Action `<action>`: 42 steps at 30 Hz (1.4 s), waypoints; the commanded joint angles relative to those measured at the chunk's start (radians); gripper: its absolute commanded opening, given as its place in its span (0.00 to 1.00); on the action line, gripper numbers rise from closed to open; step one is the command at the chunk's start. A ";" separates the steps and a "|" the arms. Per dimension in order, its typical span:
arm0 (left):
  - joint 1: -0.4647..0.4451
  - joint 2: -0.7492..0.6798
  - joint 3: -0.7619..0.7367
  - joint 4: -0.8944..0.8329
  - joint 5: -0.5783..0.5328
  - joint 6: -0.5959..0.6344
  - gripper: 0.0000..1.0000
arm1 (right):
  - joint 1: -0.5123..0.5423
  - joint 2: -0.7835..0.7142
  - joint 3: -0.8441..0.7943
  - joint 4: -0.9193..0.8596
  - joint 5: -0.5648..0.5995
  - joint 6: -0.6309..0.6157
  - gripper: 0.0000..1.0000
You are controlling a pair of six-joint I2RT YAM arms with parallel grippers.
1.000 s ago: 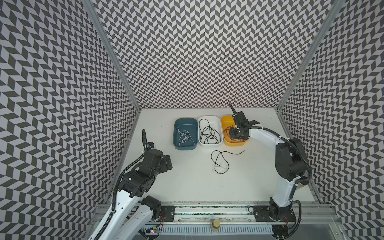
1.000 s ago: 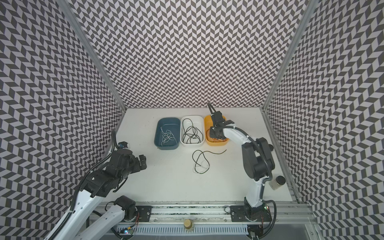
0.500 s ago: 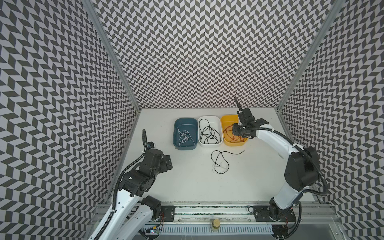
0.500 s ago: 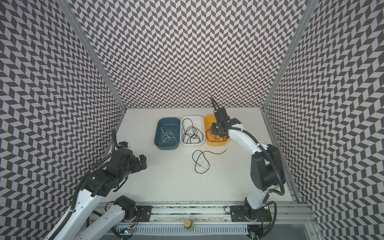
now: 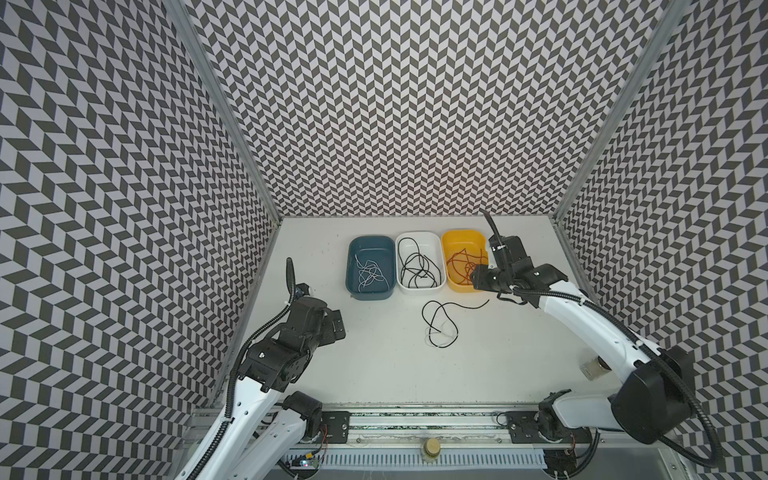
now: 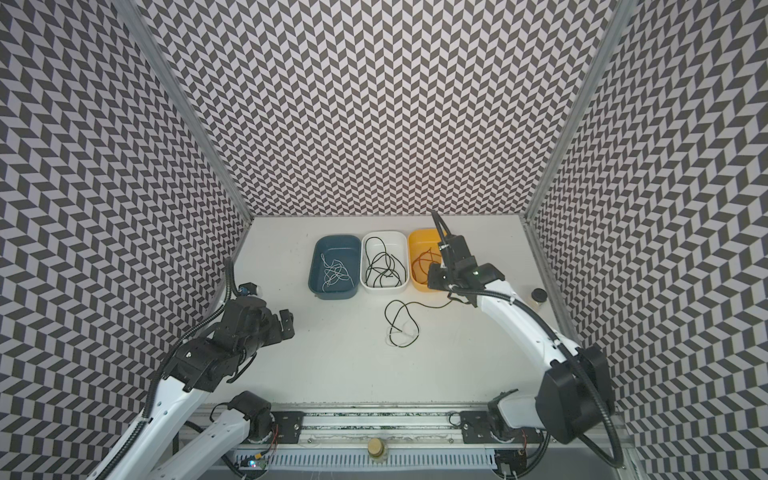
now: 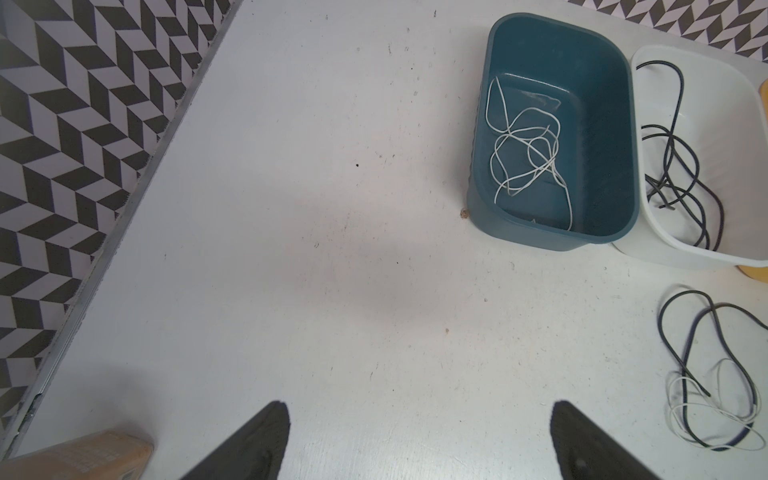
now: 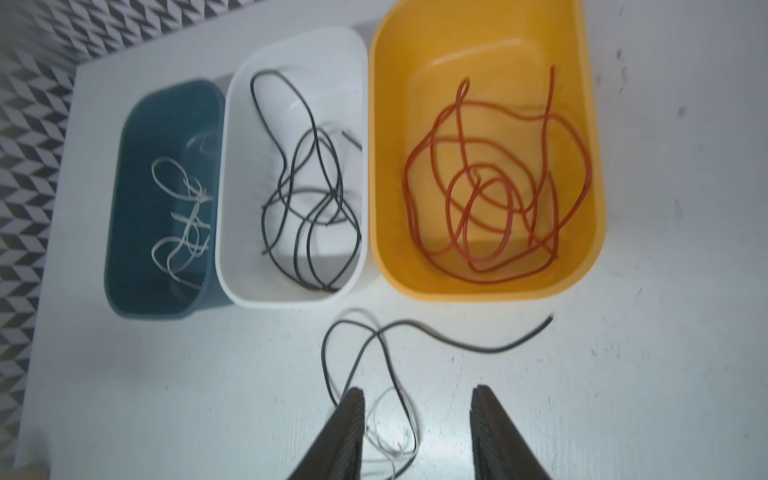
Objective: Untangle the cables
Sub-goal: 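Move the right gripper back over the black and white wire pile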
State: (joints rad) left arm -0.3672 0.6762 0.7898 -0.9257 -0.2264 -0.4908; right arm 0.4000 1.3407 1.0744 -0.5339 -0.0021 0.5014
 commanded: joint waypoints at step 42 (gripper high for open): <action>-0.012 0.017 0.012 -0.007 -0.025 -0.003 1.00 | 0.422 0.092 -0.361 0.299 0.113 0.109 0.42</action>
State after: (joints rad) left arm -0.3748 0.7029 0.7898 -0.9249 -0.2272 -0.4908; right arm 0.8146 1.4067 0.6945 -0.2775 0.0883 0.5846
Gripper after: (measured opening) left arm 0.997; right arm 0.422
